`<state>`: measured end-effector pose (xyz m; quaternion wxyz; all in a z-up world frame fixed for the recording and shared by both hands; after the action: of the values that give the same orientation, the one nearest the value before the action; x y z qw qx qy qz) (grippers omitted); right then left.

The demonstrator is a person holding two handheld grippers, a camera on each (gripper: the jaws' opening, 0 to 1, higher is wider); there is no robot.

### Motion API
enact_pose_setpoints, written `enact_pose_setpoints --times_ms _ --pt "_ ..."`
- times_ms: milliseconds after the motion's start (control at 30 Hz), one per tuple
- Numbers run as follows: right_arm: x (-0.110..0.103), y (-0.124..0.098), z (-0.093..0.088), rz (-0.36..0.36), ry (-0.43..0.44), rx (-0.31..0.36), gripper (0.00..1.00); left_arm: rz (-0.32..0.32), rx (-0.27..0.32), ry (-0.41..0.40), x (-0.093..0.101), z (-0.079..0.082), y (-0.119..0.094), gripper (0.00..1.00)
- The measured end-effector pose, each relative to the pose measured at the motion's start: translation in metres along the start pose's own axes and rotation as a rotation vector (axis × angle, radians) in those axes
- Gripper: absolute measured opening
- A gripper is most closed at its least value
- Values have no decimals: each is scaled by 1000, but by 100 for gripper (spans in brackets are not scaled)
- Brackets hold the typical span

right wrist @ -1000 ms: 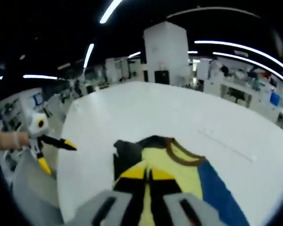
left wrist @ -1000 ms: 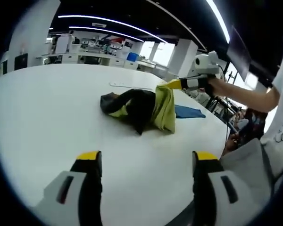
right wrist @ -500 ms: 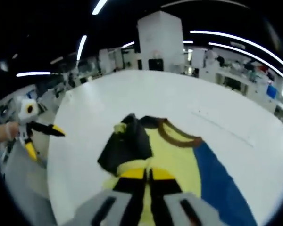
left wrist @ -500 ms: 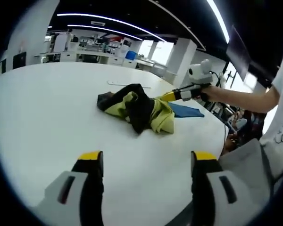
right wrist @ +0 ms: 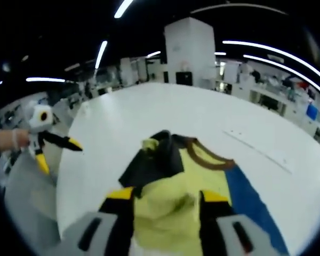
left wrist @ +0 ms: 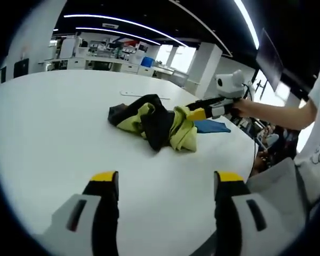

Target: Fold the garment on the visible template until the final outline fits inside the template.

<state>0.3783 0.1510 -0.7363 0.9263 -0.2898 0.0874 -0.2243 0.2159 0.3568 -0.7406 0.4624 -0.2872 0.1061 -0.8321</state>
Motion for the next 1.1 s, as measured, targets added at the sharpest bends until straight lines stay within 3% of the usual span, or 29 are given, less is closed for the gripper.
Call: enact_pose_setpoints --times_ms 233,433,733,933,1100 --pt "-1 -17 -1 -4 21 49 85 -11 -1 4 -4 9 14 65" --pt "-3 -38 -9 -6 22 63 99 -31 -10 28 -5 20 31 65" --pt "0 -66 -27 -37 34 35 99 -48 -41 62 -14 35 55 56" --pt "0 -83 -40 -65 60 28 99 -42 -49 -1 -29 43 77 50" --pt "1 -99 -53 -90 85 19 99 -8 -65 -36 -39 48 96 38"
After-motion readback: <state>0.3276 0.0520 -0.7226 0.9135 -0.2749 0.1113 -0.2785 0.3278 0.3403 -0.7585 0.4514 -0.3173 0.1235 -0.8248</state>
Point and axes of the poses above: the point that each gripper's makers call its tool centre point, and the gripper's own axes: y roughly forward along the fingers, x roughly to its right, z roughly out of its top, the point moved 5 cm from there along -y, roughly backward along the fingers, and after that the axes turned 3 degrees about -y, right-handed, at the moved point
